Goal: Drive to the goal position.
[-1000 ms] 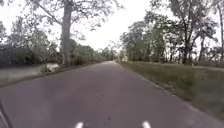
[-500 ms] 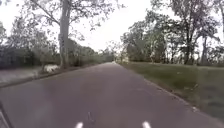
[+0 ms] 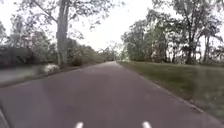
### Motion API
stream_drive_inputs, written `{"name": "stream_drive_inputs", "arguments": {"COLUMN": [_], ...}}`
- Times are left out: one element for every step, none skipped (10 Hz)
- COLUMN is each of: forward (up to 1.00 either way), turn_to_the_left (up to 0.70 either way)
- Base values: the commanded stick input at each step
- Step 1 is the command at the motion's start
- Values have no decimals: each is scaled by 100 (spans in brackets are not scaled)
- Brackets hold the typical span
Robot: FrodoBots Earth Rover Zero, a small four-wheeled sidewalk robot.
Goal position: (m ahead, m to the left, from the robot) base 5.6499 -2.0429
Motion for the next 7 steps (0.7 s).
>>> {"name": "stream_drive_inputs", "arguments": {"forward": [100, 100, 100, 100, 100, 100, 100], "turn_to_the_left": [-27, -27, -27, -20, -6, 0, 5]}}
